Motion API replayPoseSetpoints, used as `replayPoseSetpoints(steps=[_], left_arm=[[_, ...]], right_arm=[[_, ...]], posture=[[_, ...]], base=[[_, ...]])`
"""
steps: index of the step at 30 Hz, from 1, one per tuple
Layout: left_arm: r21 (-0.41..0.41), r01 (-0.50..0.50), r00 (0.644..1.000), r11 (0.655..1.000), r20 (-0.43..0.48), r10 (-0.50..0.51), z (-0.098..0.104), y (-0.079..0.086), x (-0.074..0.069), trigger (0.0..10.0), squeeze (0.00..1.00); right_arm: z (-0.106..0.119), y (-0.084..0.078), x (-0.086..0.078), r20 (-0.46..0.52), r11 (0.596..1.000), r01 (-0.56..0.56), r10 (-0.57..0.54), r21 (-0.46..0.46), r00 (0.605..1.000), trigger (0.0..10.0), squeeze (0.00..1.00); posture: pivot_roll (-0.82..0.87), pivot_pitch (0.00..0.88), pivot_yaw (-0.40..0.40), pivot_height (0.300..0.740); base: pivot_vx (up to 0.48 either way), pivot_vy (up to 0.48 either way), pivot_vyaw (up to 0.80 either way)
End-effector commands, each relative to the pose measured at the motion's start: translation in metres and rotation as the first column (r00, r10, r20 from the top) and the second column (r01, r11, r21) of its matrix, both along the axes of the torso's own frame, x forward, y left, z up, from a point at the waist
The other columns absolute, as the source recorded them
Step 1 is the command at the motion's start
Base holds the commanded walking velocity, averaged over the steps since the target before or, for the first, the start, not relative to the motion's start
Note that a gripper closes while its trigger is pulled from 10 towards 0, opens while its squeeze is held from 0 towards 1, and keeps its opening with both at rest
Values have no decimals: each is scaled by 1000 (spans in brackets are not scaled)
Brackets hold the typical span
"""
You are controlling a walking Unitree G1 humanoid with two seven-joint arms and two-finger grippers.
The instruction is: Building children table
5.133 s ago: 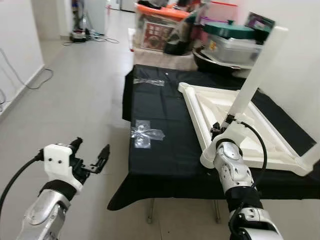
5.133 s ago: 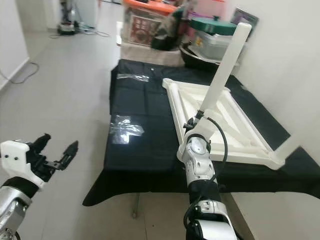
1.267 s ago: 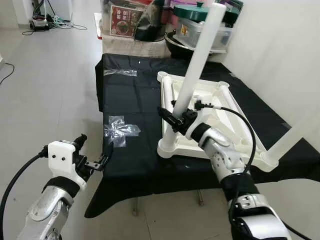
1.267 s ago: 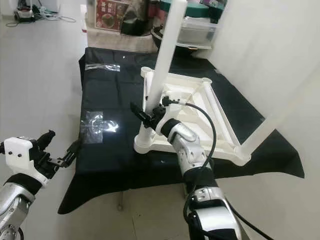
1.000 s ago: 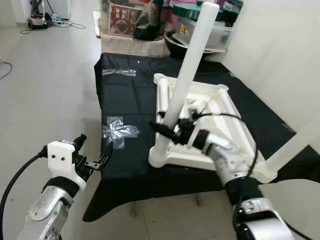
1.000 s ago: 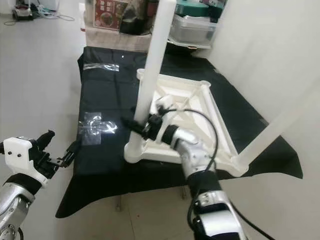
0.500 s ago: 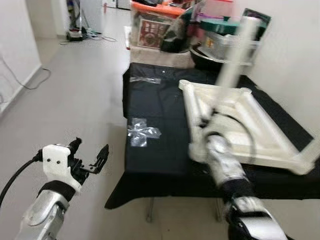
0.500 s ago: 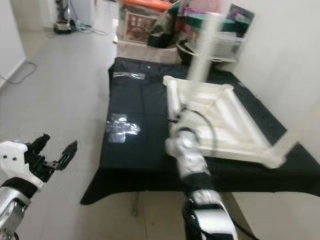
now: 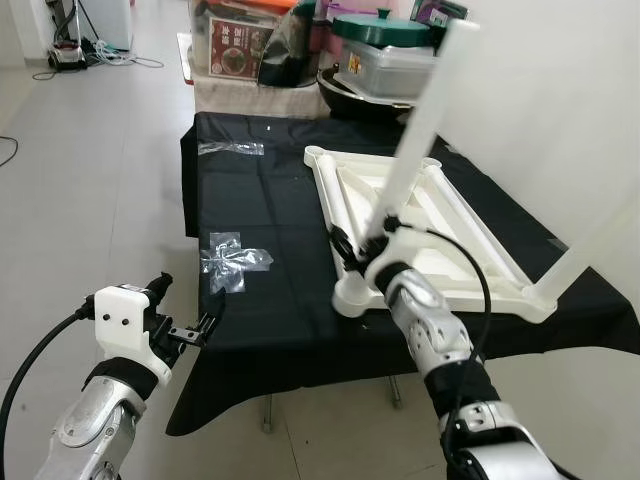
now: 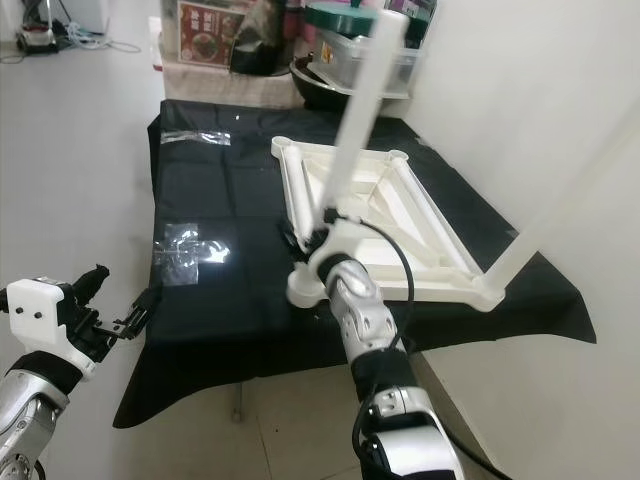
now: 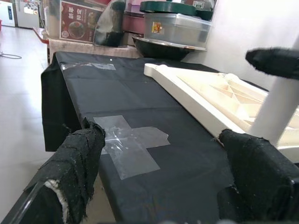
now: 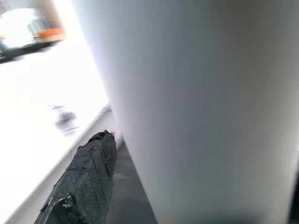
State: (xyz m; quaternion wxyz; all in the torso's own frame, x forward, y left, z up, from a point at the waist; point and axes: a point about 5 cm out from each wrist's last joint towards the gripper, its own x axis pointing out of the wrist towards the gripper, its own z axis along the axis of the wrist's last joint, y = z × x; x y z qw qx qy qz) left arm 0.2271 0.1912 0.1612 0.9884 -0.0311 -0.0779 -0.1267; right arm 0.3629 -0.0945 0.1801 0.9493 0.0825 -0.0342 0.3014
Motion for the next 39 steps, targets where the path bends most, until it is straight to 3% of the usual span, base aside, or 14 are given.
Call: replayPoseSetpoints(steps=[1,9,10,13,15,18,21,24,28,30,34,35,38,39], left_arm=[[-18,12,1000,1000,-7,-12,-3,-2,0,10000,0],[-19,10,1000,1000,-3,-10,-2,-2,1,10000,0],[-19,8,1000,1000,-3,-8,-2,-3,1,10000,0],[-19,6,1000,1000,-3,-6,-2,-3,0,10000,0],[-20,5,1000,1000,-3,-5,-2,-3,0,10000,0],[-20,4,1000,1000,-2,-5,-1,-3,-1,10000,0],[-21,6,1000,1000,0,-6,-1,-3,-1,10000,0],[-21,7,1000,1000,0,-7,0,-2,-1,10000,0],[-20,8,1000,1000,-2,-8,0,-1,-1,10000,0],[-19,8,1000,1000,-2,-8,0,-1,0,10000,0],[-17,7,1000,1000,-2,-7,-1,0,1,10000,0],[-17,7,1000,1000,-2,-7,-1,0,1,10000,0],[-17,7,1000,1000,-2,-7,-1,0,1,10000,0],[-17,6,1000,1000,-2,-6,-1,0,1,10000,0]], right_arm=[[13,6,-5,51,986,-166,165,12,985,10000,0],[-2,25,-21,39,890,-453,455,-39,890,10000,0],[-8,29,-23,30,880,-472,474,-46,880,2627,0],[-15,31,-21,6,892,-446,448,-74,894,0,0],[-28,18,-1,-95,984,-138,128,-114,987,0,0],[-45,-8,12,-191,959,213,-249,-188,950,0,0],[-63,-58,9,-176,691,635,-712,-346,679,0,0],[-61,-77,1,-90,574,731,-805,-369,586,0,0],[-59,-72,-5,-93,593,718,-790,-365,605,353,0],[-59,-63,-5,-124,635,686,-760,-356,639,9804,0],[-41,-37,4,-147,768,612,-639,-190,755,10000,55],[-35,-31,5,-164,809,576,-588,-120,792,10000,1000],[-29,-24,7,-185,843,536,-535,-50,824,10000,1000],[-18,-15,9,-162,902,431,-425,2,891,10000,0]], posture=[[169,0,-195,740],[186,0,-210,740],[191,0,-212,740],[191,0,-212,740],[184,0,-209,740],[176,0,-205,740],[171,0,-201,740],[170,0,-197,740],[156,0,-187,740],[154,0,-187,740],[160,0,-190,740],[160,0,-190,740],[163,0,-191,740],[163,0,-190,740]], base=[[0,0,0],[0,0,0],[0,0,0],[0,0,0],[0,0,0],[0,0,0],[0,0,0],[0,0,0],[0,0,0],[0,0,0],[0,0,0],[0,0,0],[0,0,0],[0,0,0]])
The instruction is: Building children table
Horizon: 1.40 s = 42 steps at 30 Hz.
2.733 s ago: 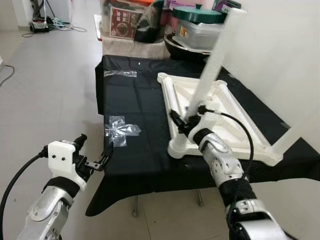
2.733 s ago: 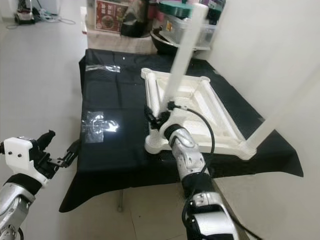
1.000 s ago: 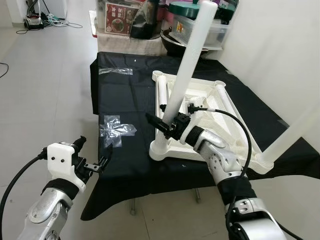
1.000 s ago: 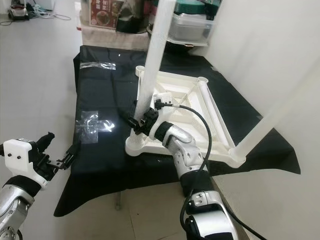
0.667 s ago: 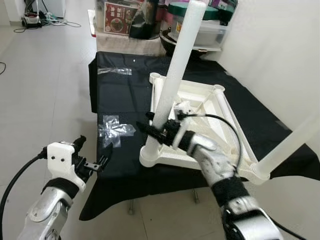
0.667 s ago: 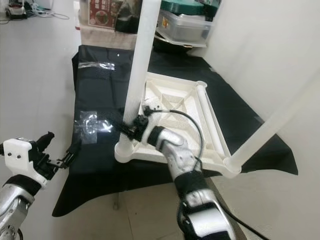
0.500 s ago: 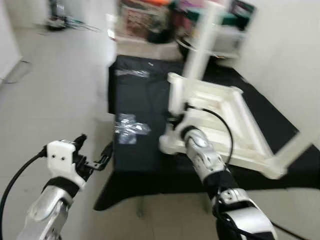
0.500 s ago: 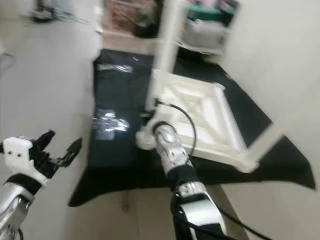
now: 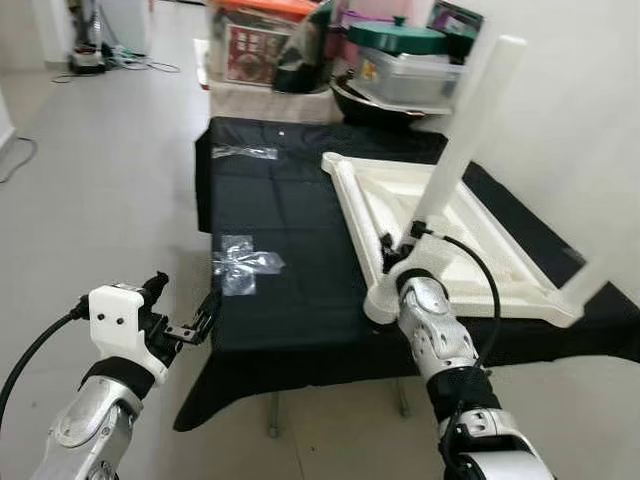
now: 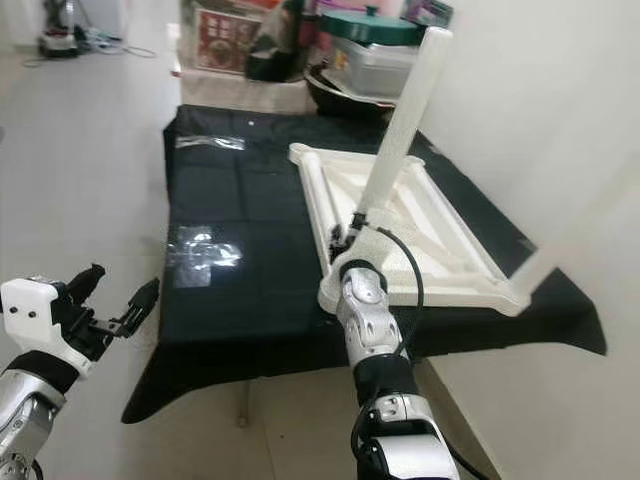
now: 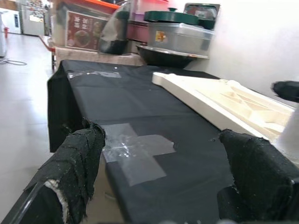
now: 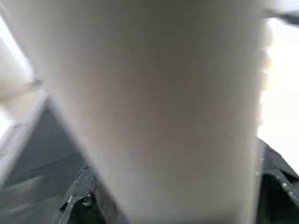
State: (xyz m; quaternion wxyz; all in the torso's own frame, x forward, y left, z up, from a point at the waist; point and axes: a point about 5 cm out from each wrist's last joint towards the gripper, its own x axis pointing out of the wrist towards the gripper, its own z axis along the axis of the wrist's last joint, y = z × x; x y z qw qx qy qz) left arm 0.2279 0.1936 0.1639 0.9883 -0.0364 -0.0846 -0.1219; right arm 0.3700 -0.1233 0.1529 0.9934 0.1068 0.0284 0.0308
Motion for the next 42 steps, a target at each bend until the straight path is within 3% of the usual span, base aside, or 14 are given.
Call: replayPoseSetpoints(steps=[1,4,7,11,23,24,26,27,31,36,37,40,41,42], left_arm=[[-4,14,1000,1000,-14,-14,-3,-2,0,10000,0],[-5,15,1000,1000,-15,-15,-3,-2,0,10000,0],[-5,19,1000,1000,-14,-19,-3,-2,1,10000,0],[-6,17,1000,1000,-14,-18,-3,-2,1,10000,0],[-4,15,1000,1000,-18,-15,-3,-2,-1,10000,0],[-4,17,1000,1000,-20,-17,-3,-2,-1,10000,0],[-4,18,1000,1000,-20,-18,-3,-1,-1,10000,0],[-4,18,1000,1000,-20,-18,-3,-1,-2,10000,0],[-5,16,1000,1000,-18,-16,-3,-2,-2,10000,0],[-5,19,1000,1000,-21,-19,-4,-1,-2,10000,0],[-5,21,1000,1000,-22,-21,-4,-1,-2,10000,0],[-5,23,999,1000,-23,-24,-4,-1,-1,10000,0],[-4,24,999,1000,-23,-24,-4,-1,-1,10000,0],[-4,25,999,1000,-23,-25,-5,-1,0,10000,0]], right_arm=[[17,19,2,65,985,-172,170,27,983,10000,0],[38,36,-6,190,865,-503,494,-1,849,10000,0],[31,47,-27,172,612,-788,785,-68,595,10000,0],[19,53,-33,135,537,-840,840,-74,525,10000,0],[0,65,-15,90,719,-693,694,-39,715,9882,0],[1,51,-6,86,841,-538,541,-61,836,0,0],[0,39,1,60,914,-401,404,-61,913,0,0],[-8,9,8,-19,989,-116,115,-90,993,0,0],[-30,-54,-4,-105,892,382,-416,-243,903,0,0],[-38,-53,-16,-118,887,343,-393,-310,912,392,0],[-37,-44,-18,-116,910,275,-323,-310,939,10000,0],[-27,-22,-17,-66,966,114,-132,-232,989,10000,0],[-18,-12,-15,-15,985,45,-49,-168,999,10000,1000],[-6,0,-11,29,993,-79,82,-93,996,10000,1000]], posture=[[162,0,-189,740],[161,0,-189,740],[166,0,-192,740],[179,0,-200,740],[178,0,-190,740],[178,0,-190,740],[176,0,-189,740],[170,0,-187,740],[164,0,-184,740],[156,0,-175,740],[154,0,-173,740],[154,0,-173,740],[153,0,-171,740],[157,0,-174,740]], base=[[0,0,0],[0,0,0],[0,0,0],[0,0,0],[0,0,0],[0,0,0],[0,0,0],[0,0,0],[0,0,0],[0,0,0],[0,0,0],[0,0,0],[0,0,0],[0,0,0]])
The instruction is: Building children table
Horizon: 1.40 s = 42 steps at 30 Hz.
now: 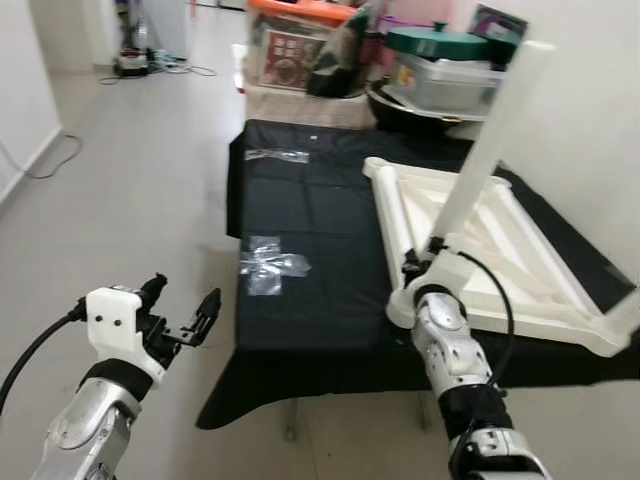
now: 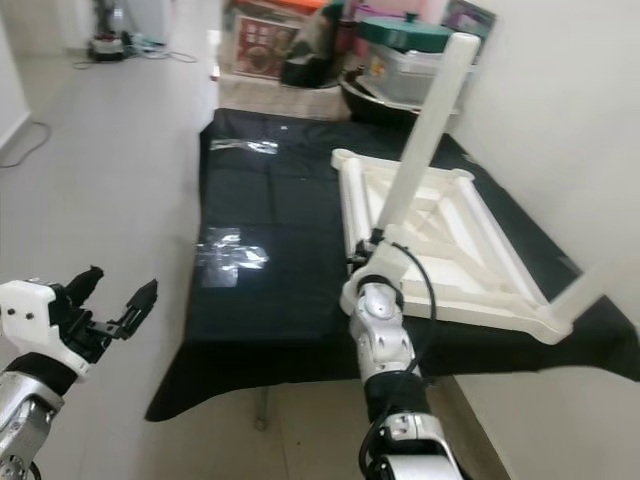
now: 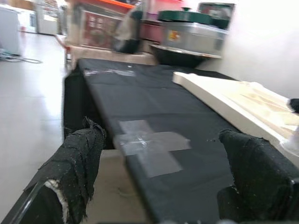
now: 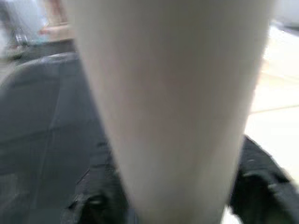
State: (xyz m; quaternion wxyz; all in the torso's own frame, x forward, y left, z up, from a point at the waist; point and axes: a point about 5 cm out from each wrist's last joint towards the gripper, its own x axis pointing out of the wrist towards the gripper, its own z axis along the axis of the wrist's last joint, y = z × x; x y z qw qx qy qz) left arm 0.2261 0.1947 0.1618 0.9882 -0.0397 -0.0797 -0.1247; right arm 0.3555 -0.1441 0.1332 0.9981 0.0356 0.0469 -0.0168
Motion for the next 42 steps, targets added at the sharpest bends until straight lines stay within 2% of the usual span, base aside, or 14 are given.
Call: replayPoseSetpoints(steps=[1,2,3,4,15,18,21,24,26,28,30,36,37,42], left_arm=[[1,19,1000,1000,-14,-19,-3,-2,2,10000,0],[1,19,1000,1000,-14,-19,-3,-2,2,10000,0],[1,18,1000,1000,-14,-18,-3,-2,2,10000,0],[1,18,1000,1000,-14,-18,-3,-2,2,10000,0],[-1,17,1000,1000,-11,-17,-4,-4,3,10000,0],[0,10,1000,1000,-10,-10,-4,-4,2,10000,0],[0,8,1000,1000,-9,-8,-4,-3,2,10000,0],[0,5,1000,1000,-9,-5,-4,-3,1,10000,0],[1,5,1000,1000,-8,-5,-3,-3,1,10000,0],[1,5,1000,1000,-8,-5,-3,-2,1,10000,0],[1,6,1000,1000,-8,-6,-2,-2,1,10000,0],[1,11,1000,1000,-10,-11,-2,-1,1,10000,0],[2,14,1000,1000,-11,-14,-2,-1,1,10000,0],[6,9,1000,1000,-12,-8,-3,-1,1,10000,0]], right_arm=[[21,29,5,99,966,-241,232,89,968,10000,1000],[21,29,5,99,966,-241,232,89,968,10000,1000],[31,35,7,142,944,-318,304,88,942,10000,275],[41,40,8,181,903,-419,398,94,899,10000,0],[42,60,-8,177,458,-889,876,-15,448,10000,0],[27,69,-3,136,551,-835,827,1,546,0,0],[25,70,-1,133,583,-813,805,0,578,0,0],[17,61,13,66,793,-608,610,-43,790,0,0],[-8,-4,23,-111,994,53,-64,-98,992,0,0],[-15,-20,18,-137,973,192,-209,-127,968,0,0],[-13,-7,12,-123,995,92,-97,-47,988,10000,0],[9,17,7,50,994,-107,108,-28,993,10000,0],[17,24,5,121,984,-176,176,-10,977,10000,1000],[48,34,-7,306,927,-375,360,-11,881,10000,1000]], posture=[[158,0,-176,740],[158,0,-176,740],[158,0,-176,740],[158,0,-176,740],[181,0,-196,740],[199,0,-207,740],[198,0,-206,740],[191,0,-201,740],[186,0,-202,740],[185,0,-194,740],[173,0,-186,740],[159,0,-176,740],[160,0,-176,740],[160,0,-185,740]], base=[[0,0,0],[0,0,0],[0,0,0],[0,0,0],[0,0,0],[0,0,0],[0,0,0],[0,0,0],[0,0,0],[0,0,0],[0,0,0],[0,0,0],[0,0,0],[0,0,0]])
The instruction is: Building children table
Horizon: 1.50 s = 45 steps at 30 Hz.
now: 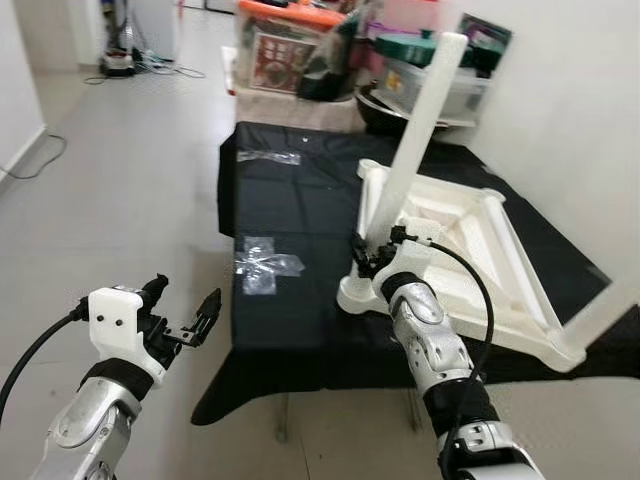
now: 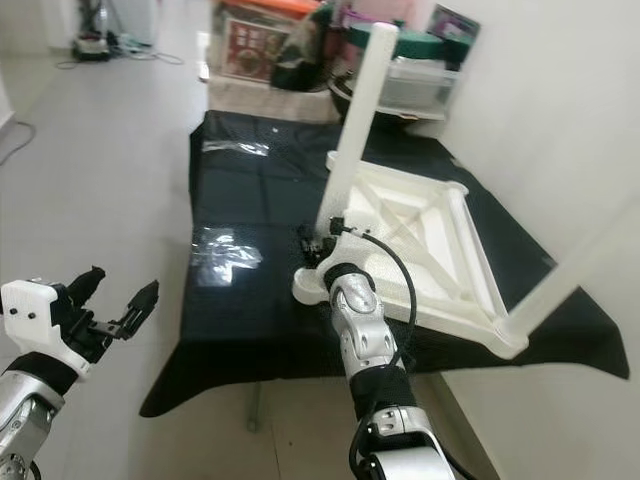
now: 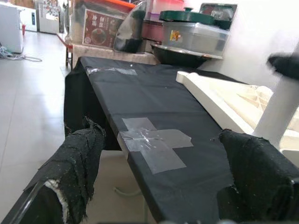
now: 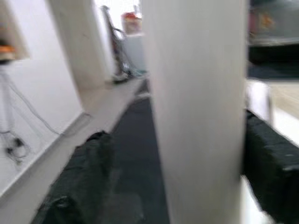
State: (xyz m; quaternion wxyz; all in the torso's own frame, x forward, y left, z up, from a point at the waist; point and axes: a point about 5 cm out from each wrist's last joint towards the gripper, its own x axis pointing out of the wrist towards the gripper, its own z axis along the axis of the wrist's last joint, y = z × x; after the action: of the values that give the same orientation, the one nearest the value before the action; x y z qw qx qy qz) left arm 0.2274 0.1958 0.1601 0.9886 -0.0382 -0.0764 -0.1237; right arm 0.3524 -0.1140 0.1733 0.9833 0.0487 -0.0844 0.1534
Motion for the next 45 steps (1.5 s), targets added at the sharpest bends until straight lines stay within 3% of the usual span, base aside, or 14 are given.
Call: replayPoseSetpoints(steps=[1,4,7,12,22,23,24,31,35,39,40,41,43,45], left_arm=[[2,9,1000,1000,-5,-9,-1,-2,-1,10000,0],[2,8,1000,1000,-5,-8,-1,-2,-1,10000,0],[2,4,1000,1000,-4,-4,-1,-1,-2,10000,0],[0,7,1000,1000,-2,-7,-1,0,-1,10000,0],[6,5,1000,1000,-3,-5,-2,1,2,10000,0],[6,3,1000,1000,-2,-3,-2,0,2,10000,0],[6,2,1000,1000,-2,-2,-2,0,3,10000,0],[7,-1,1000,1000,0,1,-2,0,3,10000,0],[6,-2,1000,1000,-1,2,-2,-1,2,10000,0],[6,-2,1000,1000,-1,2,-2,-1,2,10000,0],[6,-3,1000,1000,-1,3,-2,-1,2,10000,0],[6,-3,1000,1000,-1,3,-2,-1,2,10000,0],[5,-1,1000,1000,-1,1,-2,-1,1,10000,0],[4,1,1000,1000,-1,-1,-2,-2,0,10000,0]], right_arm=[[10,5,-7,40,997,-73,72,3,997,10000,1000],[11,5,-10,42,997,-83,83,1,996,10000,1000],[-6,2,-38,-85,945,-322,317,-60,945,10000,1000],[-36,-15,-74,-352,715,-667,581,-209,733,10000,1000],[-7,16,-42,-247,808,-560,513,-185,822,10000,1000],[-1,24,-37,-208,833,-521,485,-187,849,10000,576],[3,31,-34,-191,840,-506,473,-198,860,10000,0],[4,49,-29,-195,833,-489,451,-258,871,10000,0],[-8,71,-3,-75,691,-157,148,-706,986,10000,0],[-10,63,3,-32,630,-76,80,-773,996,10000,0],[-12,53,11,32,516,21,12,-856,999,10000,0],[-12,53,11,32,516,21,12,-856,999,10000,0],[-13,27,22,94,363,111,-65,-925,993,10000,0],[-16,15,25,74,337,100,-90,-936,993,10000,0]], posture=[[160,0,-185,740],[159,0,-187,740],[148,0,-186,740],[132,0,-170,740],[150,0,-177,740],[157,0,-181,740],[159,0,-182,740],[169,0,-187,740],[174,0,-191,740],[174,0,-191,740],[173,0,-190,740],[173,0,-190,740],[160,0,-188,740],[152,0,-187,740]], base=[[0,0,0],[0,0,0],[0,0,0],[0,0,0],[0,0,0],[0,0,0],[0,0,0],[0,0,0],[0,0,0],[0,0,0],[0,0,0],[0,0,0],[0,0,0],[0,0,0]])
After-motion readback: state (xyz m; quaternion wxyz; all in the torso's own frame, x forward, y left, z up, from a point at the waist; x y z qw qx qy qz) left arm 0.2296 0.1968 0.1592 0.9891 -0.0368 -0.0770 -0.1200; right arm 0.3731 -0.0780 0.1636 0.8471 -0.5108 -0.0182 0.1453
